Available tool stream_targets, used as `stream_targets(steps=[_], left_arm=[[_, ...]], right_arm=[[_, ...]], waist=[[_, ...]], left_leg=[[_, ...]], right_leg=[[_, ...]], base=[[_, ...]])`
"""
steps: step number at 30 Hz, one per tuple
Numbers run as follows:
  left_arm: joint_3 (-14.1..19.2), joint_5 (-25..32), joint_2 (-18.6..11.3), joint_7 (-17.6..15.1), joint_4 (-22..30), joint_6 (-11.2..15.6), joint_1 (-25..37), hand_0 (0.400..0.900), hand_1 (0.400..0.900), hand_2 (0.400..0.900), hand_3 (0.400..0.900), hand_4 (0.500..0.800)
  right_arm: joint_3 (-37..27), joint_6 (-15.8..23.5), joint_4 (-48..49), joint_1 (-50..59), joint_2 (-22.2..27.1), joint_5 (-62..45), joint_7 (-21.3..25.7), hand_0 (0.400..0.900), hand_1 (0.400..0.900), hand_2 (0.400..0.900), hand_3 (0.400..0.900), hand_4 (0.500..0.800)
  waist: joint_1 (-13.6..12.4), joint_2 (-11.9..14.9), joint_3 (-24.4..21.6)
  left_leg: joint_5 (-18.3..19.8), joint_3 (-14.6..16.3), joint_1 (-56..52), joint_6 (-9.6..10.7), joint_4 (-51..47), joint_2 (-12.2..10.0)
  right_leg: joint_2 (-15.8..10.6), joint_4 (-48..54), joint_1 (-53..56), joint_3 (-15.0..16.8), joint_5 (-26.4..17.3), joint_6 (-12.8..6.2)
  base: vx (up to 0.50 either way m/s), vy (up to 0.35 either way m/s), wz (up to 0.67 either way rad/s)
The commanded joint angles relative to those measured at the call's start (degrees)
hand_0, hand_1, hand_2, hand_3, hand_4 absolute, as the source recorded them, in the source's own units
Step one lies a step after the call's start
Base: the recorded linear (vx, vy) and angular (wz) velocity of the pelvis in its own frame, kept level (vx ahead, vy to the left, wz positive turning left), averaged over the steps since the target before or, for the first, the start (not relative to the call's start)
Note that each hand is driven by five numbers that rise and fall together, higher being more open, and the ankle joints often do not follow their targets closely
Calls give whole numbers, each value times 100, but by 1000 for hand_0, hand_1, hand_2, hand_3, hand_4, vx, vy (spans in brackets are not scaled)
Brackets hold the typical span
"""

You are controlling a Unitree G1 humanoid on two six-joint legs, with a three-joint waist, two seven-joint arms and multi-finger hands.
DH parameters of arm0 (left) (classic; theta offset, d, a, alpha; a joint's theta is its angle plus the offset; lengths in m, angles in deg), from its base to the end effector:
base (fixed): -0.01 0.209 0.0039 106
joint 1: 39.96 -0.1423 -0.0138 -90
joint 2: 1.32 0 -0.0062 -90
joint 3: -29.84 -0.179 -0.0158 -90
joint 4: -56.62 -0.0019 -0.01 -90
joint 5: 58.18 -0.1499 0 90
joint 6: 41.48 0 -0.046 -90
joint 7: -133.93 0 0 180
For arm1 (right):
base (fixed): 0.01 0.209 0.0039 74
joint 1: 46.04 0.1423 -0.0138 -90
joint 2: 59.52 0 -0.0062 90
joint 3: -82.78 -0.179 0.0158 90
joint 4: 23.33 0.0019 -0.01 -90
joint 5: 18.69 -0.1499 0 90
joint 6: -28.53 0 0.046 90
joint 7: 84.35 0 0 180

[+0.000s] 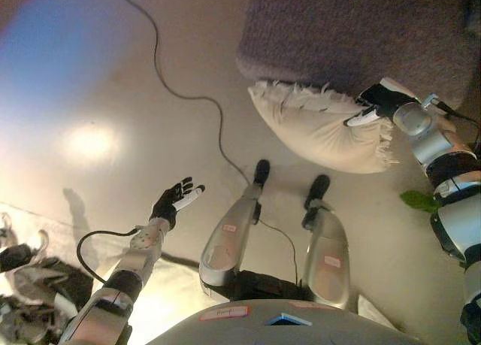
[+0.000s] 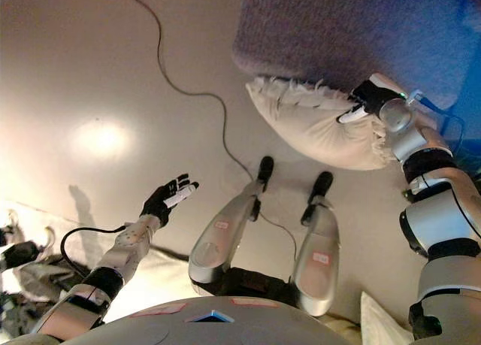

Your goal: Pick up the pillow and put it on the sofa.

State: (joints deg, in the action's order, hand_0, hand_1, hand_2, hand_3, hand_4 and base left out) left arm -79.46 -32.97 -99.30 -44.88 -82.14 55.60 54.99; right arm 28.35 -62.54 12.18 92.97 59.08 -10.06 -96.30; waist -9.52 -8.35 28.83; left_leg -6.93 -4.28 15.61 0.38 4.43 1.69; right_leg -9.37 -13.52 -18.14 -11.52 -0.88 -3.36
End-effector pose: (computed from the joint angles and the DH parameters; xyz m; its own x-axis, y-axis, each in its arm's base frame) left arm 0.1677 0.2376 -0.0683 0.7707 0.0574 -0.6346 0.0254 0.9924 0.1206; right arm 0.3306 -0.2847 0.1324 0.9217 -0.0882 -0.3777 -0.3175 0.3877 -0.8654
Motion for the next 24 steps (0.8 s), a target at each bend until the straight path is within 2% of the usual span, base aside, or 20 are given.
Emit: stream_targets(steps=[1,6,15,17,20,24], left_arm=[[273,-532,-181,-10,-569,-103,-262,900,900,900,900,800],[550,-968,-13,-134,-1088,-359,-300,900,900,900,900,800],[814,-1736,185,-166,-1671,-606,-595,900,900,900,900,800],[833,-1812,236,-166,-1754,-650,-629,900,900,900,900,800],[871,-1890,276,-198,-1852,-701,-654,900,900,900,900,800],[864,-2004,282,-178,-1971,-745,-680,900,900,900,900,800]], right_arm=[[-428,537,982,231,577,-87,-57,400,400,400,400,500],[-701,561,1711,-281,606,47,-398,400,400,400,400,500],[-920,964,2846,-465,870,220,-1178,400,400,400,400,500],[-950,1047,3028,-326,955,70,-1207,400,400,400,400,500],[-973,962,3199,8,1078,-239,-1186,400,400,400,400,500],[-829,876,2971,663,1260,-669,-1028,400,400,400,400,500]], waist=[[42,562,-672],[132,894,-1188],[204,1202,-2034],[227,1242,-2137],[237,1308,-2266],[205,1363,-2409]], left_leg=[[534,335,-224,210,-30,-247],[647,382,-732,206,-248,-300],[678,417,-1472,239,-723,-354],[713,416,-1585,242,-760,-349],[768,418,-1710,250,-792,-335],[832,382,-1835,261,-802,-321]], right_leg=[[3,353,660,-239,323,-246],[108,705,1215,-191,275,-263],[240,1168,1898,-177,191,-310],[257,1256,1996,-151,175,-307],[278,1388,2116,-119,141,-318],[307,1443,2256,-100,165,-310]], base=[[161,-44,-6],[161,-37,-5],[161,-10,2],[97,16,-2],[95,-4,-1],[115,-10,6]])
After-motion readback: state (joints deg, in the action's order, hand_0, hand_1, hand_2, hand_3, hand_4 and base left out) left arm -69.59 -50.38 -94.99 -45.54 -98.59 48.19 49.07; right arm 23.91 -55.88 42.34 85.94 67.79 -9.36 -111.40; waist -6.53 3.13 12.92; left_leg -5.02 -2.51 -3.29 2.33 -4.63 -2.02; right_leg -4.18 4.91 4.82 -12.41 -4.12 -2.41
